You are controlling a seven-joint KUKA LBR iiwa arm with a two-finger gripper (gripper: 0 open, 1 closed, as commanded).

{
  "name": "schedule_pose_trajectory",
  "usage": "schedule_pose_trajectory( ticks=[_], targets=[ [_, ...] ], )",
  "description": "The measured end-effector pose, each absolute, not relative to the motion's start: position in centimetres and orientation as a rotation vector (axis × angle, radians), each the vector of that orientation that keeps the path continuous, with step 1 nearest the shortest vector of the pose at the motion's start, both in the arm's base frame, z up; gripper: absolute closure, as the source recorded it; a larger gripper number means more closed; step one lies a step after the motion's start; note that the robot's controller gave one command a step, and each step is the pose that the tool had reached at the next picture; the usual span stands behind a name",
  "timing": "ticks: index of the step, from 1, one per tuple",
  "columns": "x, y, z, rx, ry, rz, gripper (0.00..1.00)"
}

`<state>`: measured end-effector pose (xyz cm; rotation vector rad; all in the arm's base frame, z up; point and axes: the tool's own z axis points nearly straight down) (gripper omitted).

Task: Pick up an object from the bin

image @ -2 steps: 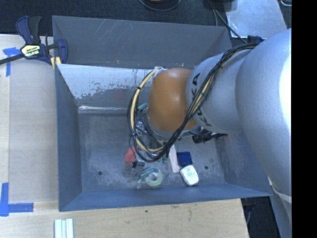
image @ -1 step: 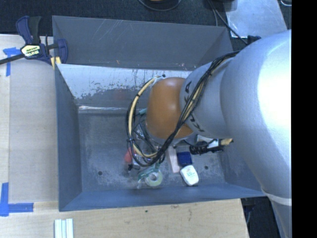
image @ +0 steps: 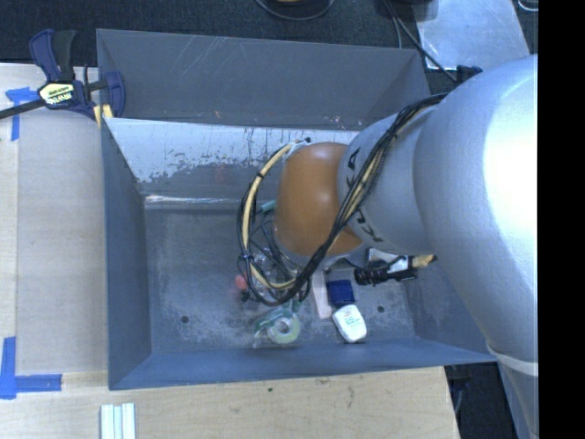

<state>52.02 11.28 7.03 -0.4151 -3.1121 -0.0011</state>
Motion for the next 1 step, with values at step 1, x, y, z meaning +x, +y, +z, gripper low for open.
schedule_pose_trajectory(
  ticks=[1],
  targets=[
    [52.02,11.28,7.03,-0.416,-3.112,-0.001,1.00]
  ],
)
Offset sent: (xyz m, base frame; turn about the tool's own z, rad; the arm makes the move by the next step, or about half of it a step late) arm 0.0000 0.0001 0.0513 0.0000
